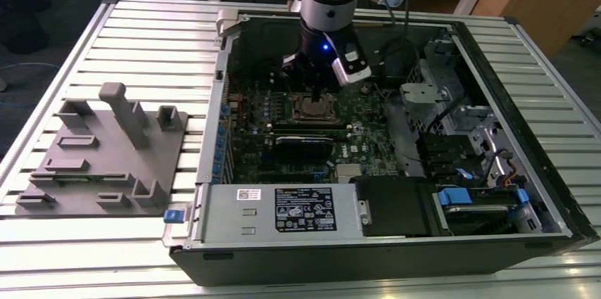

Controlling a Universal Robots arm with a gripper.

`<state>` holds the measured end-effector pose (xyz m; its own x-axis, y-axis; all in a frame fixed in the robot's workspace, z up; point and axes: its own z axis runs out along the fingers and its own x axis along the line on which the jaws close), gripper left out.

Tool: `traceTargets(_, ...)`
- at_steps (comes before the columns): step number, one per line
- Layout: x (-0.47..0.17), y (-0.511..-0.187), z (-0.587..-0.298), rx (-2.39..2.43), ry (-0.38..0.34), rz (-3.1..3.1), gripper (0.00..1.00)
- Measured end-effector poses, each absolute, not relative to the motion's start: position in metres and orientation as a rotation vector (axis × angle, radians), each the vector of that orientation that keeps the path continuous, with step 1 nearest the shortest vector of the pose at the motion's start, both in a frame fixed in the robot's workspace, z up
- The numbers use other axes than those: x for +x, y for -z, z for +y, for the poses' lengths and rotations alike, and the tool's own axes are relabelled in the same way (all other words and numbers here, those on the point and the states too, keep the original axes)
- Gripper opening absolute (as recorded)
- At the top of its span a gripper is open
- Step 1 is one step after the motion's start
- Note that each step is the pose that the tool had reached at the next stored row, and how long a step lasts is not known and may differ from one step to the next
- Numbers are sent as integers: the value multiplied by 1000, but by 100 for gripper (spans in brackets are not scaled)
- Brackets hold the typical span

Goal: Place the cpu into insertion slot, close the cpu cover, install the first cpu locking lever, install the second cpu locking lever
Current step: 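Install the first cpu locking lever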

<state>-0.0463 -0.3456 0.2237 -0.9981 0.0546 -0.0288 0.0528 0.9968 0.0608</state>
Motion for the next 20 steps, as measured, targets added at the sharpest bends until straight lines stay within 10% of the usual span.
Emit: traceTargets(20, -46, -235, -346, 84, -93, 3109, 10)
